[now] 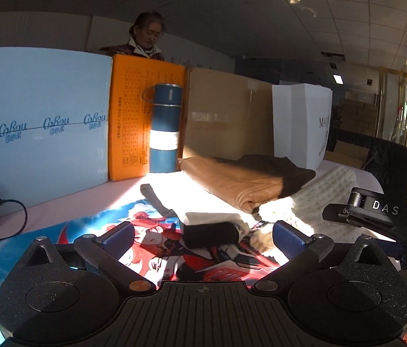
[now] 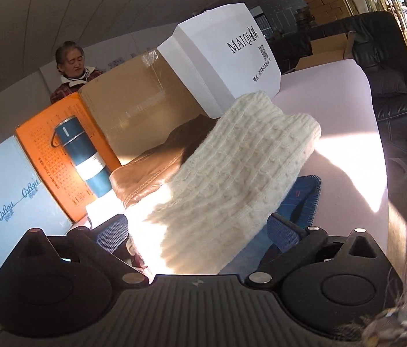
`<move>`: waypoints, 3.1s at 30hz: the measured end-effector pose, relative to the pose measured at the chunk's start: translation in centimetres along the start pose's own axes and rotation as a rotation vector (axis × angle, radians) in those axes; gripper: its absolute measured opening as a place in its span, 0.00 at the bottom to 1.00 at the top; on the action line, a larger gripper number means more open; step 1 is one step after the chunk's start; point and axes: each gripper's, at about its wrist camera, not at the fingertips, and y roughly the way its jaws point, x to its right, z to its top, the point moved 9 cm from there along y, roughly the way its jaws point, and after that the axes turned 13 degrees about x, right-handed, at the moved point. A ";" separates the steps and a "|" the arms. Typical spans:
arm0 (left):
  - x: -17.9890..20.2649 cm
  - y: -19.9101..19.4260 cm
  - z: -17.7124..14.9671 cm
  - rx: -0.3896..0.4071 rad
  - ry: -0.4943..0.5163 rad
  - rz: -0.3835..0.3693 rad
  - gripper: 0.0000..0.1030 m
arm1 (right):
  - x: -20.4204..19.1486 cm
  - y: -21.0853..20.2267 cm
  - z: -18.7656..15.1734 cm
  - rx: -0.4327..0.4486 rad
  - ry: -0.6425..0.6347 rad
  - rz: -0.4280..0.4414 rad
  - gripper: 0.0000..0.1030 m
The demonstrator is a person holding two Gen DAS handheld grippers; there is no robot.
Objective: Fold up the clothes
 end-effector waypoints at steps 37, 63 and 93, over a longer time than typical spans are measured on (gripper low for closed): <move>-2.2 -0.3 -0.8 0.042 0.042 0.005 1.00 | -3.4 -1.3 -2.8 0.124 -0.133 -0.204 1.00; -2.0 -0.4 -0.9 0.041 0.059 0.000 1.00 | -3.0 -0.8 -3.2 0.094 -0.117 -0.205 1.00; -2.0 -0.3 -0.9 0.040 0.065 -0.002 1.00 | -2.9 -0.8 -3.2 0.098 -0.112 -0.196 1.00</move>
